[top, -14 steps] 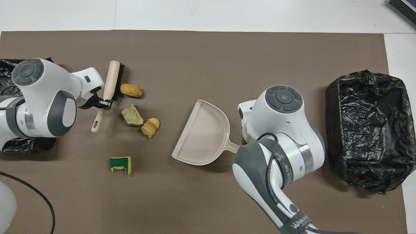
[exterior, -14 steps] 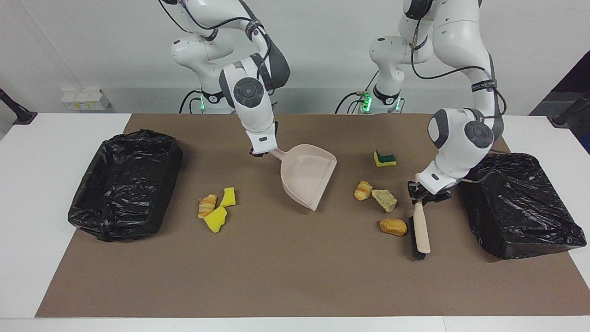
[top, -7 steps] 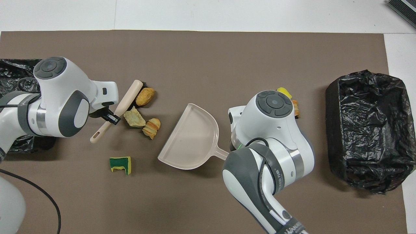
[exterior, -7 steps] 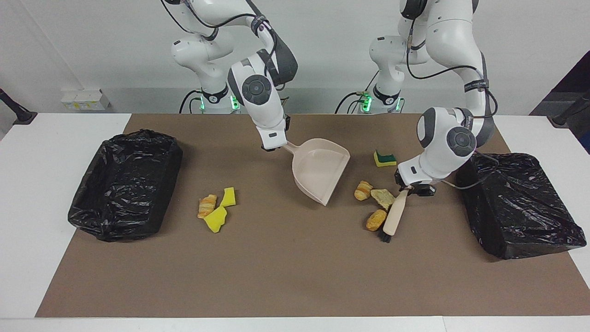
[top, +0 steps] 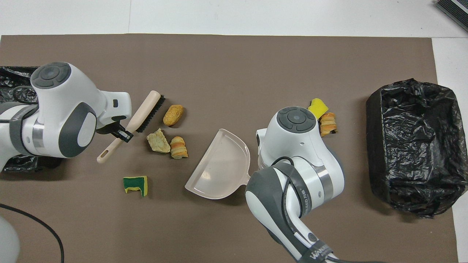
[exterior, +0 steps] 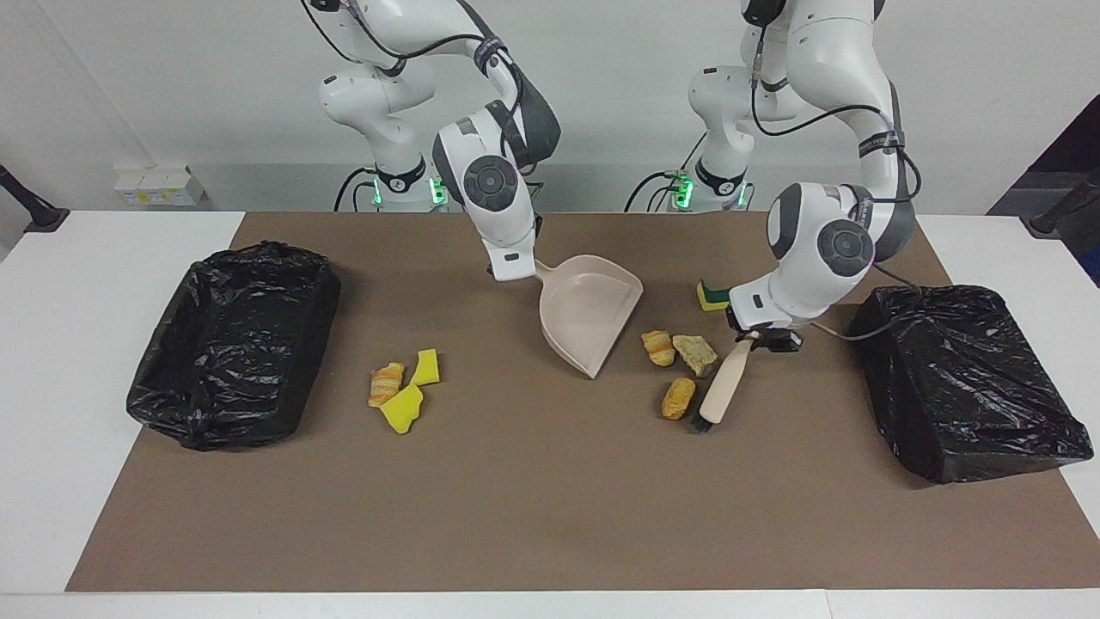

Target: Sweep and dump trash in bin

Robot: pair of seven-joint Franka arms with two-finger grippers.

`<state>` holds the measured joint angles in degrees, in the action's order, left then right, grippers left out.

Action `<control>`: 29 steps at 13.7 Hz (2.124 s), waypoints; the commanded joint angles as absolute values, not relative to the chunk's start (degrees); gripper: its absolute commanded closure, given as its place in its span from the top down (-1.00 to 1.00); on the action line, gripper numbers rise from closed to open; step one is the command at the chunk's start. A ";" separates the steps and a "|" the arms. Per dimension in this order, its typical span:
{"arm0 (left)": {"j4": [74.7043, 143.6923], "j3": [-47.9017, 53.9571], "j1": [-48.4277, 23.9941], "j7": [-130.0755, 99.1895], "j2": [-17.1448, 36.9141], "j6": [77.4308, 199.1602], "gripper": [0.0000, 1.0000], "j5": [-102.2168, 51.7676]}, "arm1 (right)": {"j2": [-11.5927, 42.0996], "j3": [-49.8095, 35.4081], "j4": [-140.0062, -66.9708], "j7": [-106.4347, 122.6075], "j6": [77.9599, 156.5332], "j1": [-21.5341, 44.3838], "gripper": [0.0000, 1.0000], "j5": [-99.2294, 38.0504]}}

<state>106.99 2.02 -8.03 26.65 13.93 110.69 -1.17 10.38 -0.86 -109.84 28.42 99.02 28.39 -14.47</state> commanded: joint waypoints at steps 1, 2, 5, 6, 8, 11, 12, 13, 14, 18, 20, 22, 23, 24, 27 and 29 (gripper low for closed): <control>111.87 2.29 -5.80 25.93 12.22 114.51 -1.00 -0.44 | 10.63 -1.05 -110.57 27.42 100.63 29.61 -1.00 -13.71; 114.06 2.37 -5.97 25.32 11.61 116.26 -1.00 -0.44 | 10.81 -1.05 -110.57 27.25 100.98 29.97 -1.00 -13.71; 121.01 2.90 -7.81 21.37 8.53 120.49 -1.00 -1.66 | 10.90 -1.05 -110.39 26.90 100.90 30.06 -1.00 -13.71; 121.11 2.90 -9.48 21.27 8.26 119.71 -1.00 -3.67 | 11.07 -1.05 -110.22 26.81 100.90 30.23 -1.00 -13.71; 121.99 2.90 -13.34 19.96 7.30 118.57 -1.00 -6.94 | 11.34 -1.05 -110.13 26.81 101.42 30.50 -1.00 -13.36; 121.99 2.99 -17.65 19.69 6.24 112.96 -1.00 -7.47 | 11.87 -1.05 -110.04 25.58 102.57 31.82 -1.00 -13.18; 122.08 2.90 -19.41 19.51 5.72 111.03 -1.00 -8.95 | 11.87 -0.97 -110.04 25.58 102.57 31.82 -1.00 -13.18; 122.08 2.90 -20.29 19.51 5.19 109.09 -1.00 -10.70 | 11.87 -1.05 -110.04 25.49 102.66 31.82 -1.00 -13.18; 122.08 2.90 -21.52 19.42 4.84 107.33 -1.00 -11.85 | 11.87 -1.05 -110.04 25.40 102.66 31.82 -1.00 -13.18; 121.30 2.90 -26.45 14.87 3.69 102.14 -1.00 -16.43 | 11.87 -1.05 -110.04 25.40 102.66 31.82 -1.00 -13.18; 119.80 2.47 -25.58 14.33 3.08 101.51 -1.00 -16.26 | 11.87 -1.05 -110.04 25.31 102.66 31.82 -1.00 -13.18; 115.09 2.46 -21.56 14.94 4.82 101.26 -1.00 -11.46 | 11.87 -1.05 -110.04 25.31 102.66 31.82 -1.00 -13.18; 111.22 2.55 -20.23 15.03 7.71 100.03 -1.00 -8.82 | 11.87 -1.05 -110.04 25.31 102.66 31.82 -1.00 -13.18; 108.05 2.37 -19.61 15.12 9.30 98.54 -1.00 -8.09 | 11.87 -1.05 -110.04 25.40 102.57 31.82 -1.00 -13.18; 102.49 2.37 -17.15 15.20 13.69 99.66 -1.00 -4.77 | 11.87 -0.97 -110.04 25.49 102.04 31.82 -1.00 -12.57; 101.95 2.37 -15.31 17.39 16.86 106.66 -1.00 -3.78 | 11.87 -0.88 -110.04 25.40 101.95 31.47 -1.00 -12.31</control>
